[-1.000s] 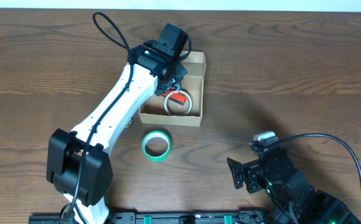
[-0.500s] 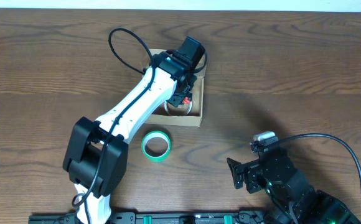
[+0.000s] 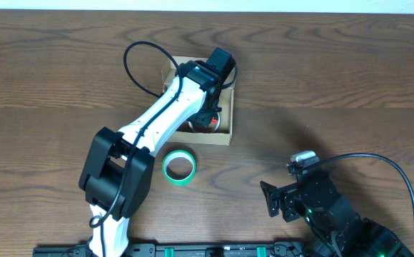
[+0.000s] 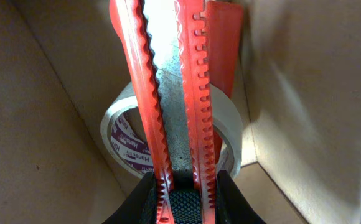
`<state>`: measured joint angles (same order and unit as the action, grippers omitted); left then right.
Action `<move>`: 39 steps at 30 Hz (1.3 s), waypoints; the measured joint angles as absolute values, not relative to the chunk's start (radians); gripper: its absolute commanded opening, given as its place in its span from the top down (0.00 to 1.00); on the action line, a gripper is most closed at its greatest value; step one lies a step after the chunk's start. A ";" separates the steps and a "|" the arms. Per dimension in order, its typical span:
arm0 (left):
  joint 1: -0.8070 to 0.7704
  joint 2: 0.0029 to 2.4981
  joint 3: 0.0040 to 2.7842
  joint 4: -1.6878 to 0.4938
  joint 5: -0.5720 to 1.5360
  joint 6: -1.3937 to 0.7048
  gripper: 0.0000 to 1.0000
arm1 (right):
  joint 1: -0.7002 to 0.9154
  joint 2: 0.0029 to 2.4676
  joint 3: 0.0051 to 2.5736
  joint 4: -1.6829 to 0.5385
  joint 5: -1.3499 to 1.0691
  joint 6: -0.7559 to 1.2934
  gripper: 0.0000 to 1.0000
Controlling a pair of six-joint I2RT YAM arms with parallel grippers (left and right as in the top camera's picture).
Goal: Pack container
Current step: 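Carry the utility knife into the box and release it, then move the left gripper to the black correction-tape dispenser and grasp it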
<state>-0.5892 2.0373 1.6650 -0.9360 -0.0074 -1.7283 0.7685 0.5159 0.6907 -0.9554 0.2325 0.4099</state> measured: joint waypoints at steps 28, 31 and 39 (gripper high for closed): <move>-0.542 1.937 1.665 -1.037 -0.019 -1.744 0.58 | 0.768 0.516 0.691 -0.985 0.234 0.410 0.01; -0.474 1.803 1.666 -1.174 -0.062 -1.719 0.58 | 0.769 0.516 0.691 -0.986 0.234 0.410 0.01; -0.242 1.569 1.545 -1.266 -0.117 -1.724 0.43 | 0.769 0.516 0.691 -0.986 0.235 0.410 0.01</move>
